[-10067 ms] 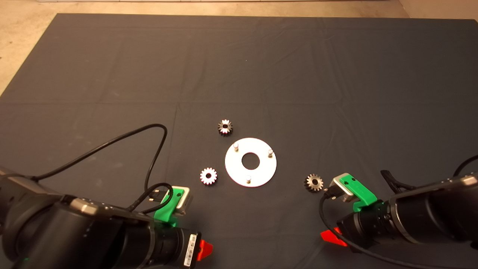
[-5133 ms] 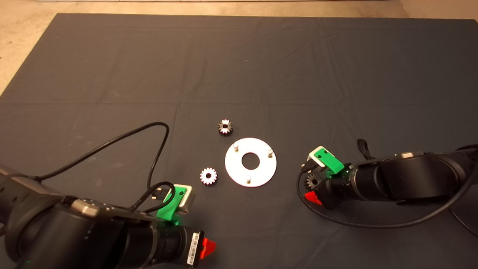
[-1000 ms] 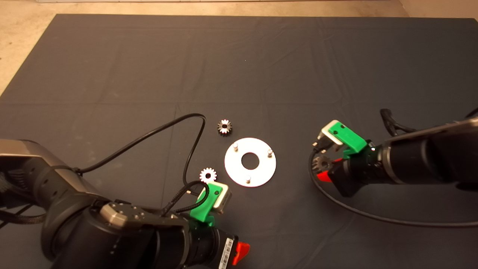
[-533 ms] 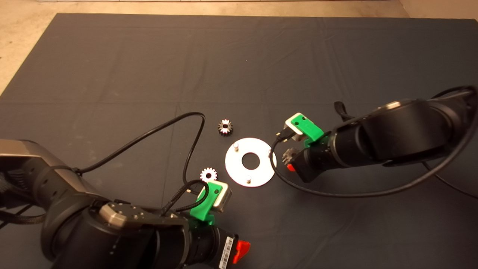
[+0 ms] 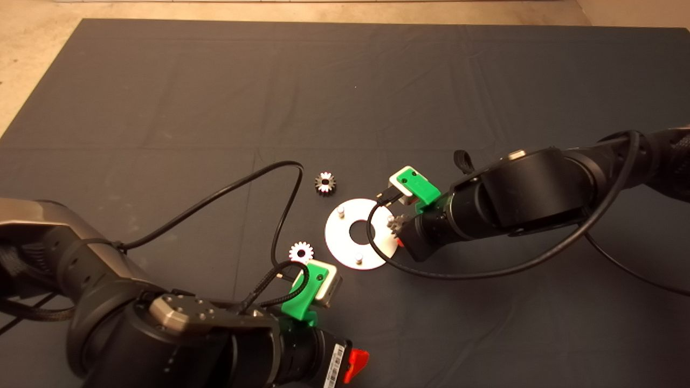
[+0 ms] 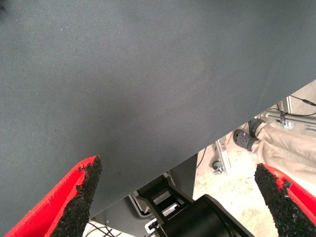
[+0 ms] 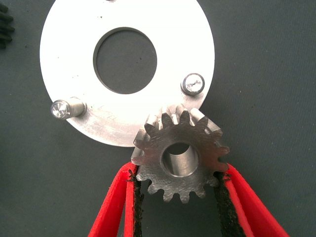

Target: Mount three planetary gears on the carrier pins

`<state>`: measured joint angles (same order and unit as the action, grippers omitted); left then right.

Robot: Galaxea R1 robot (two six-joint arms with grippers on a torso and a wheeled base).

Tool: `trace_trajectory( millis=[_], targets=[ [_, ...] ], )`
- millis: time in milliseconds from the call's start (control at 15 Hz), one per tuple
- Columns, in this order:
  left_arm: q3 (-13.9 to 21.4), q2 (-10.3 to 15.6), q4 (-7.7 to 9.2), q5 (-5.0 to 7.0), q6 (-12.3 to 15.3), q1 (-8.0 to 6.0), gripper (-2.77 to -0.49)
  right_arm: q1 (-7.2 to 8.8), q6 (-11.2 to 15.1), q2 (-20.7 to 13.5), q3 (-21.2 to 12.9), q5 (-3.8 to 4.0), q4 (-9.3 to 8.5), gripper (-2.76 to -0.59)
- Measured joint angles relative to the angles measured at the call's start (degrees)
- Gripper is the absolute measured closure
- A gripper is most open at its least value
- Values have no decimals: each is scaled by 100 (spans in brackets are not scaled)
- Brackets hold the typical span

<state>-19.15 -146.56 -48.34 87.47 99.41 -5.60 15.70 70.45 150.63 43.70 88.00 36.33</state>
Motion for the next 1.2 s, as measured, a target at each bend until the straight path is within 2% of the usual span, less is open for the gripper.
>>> trace_trajectory(
  millis=[533,1200],
  targets=[
    [0,-35,-111,3,22,0,-222,-44,-271,107,315,4,184,-81],
    [0,-48,-152,1,25,0,-222,-45,-354,289,588,0,220,-81]
  ],
)
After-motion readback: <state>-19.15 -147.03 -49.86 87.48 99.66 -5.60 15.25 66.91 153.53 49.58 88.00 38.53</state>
